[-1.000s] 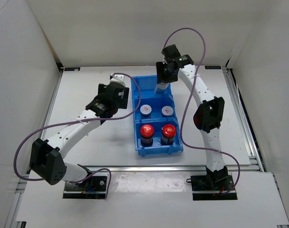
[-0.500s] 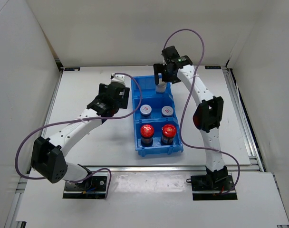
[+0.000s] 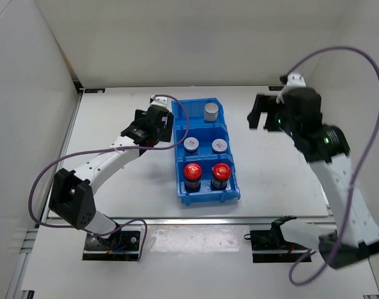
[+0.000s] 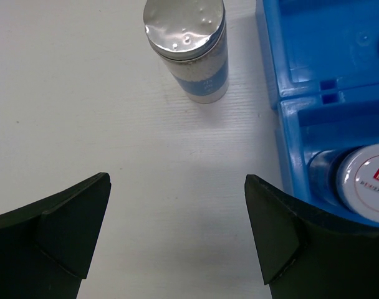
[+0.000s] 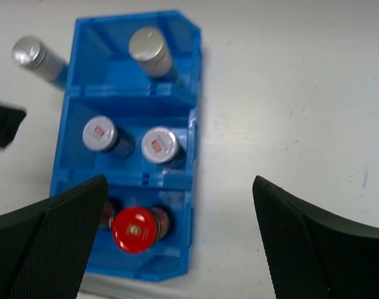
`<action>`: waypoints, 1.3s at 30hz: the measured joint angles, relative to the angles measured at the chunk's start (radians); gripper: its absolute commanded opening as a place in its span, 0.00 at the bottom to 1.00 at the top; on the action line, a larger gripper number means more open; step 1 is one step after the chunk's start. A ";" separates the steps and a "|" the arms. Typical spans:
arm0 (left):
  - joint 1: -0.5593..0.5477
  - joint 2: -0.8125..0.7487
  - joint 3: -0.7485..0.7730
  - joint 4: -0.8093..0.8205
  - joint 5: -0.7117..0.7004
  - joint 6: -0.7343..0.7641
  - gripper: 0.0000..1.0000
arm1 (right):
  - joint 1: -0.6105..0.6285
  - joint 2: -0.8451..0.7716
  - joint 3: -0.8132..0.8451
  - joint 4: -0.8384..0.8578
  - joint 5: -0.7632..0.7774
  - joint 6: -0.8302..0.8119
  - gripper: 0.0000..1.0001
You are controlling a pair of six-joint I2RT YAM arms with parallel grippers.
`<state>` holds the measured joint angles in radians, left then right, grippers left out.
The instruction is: Organize the condiment bottles
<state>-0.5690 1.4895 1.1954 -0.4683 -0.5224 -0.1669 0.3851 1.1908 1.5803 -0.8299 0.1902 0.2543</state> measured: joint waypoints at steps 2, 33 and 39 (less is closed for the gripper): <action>0.012 0.033 0.039 -0.011 0.022 -0.023 0.99 | 0.010 -0.119 -0.121 -0.013 -0.048 0.001 1.00; 0.228 0.536 0.545 -0.086 0.274 -0.162 0.85 | 0.062 -0.402 -0.502 -0.217 -0.144 0.058 1.00; 0.233 0.544 0.546 -0.108 0.295 -0.171 0.51 | 0.065 -0.402 -0.503 -0.217 -0.137 0.068 1.00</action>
<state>-0.3363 2.0331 1.7412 -0.5762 -0.2276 -0.3382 0.4503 0.7891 1.0771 -1.0466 0.0536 0.3218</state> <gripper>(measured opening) 0.661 0.998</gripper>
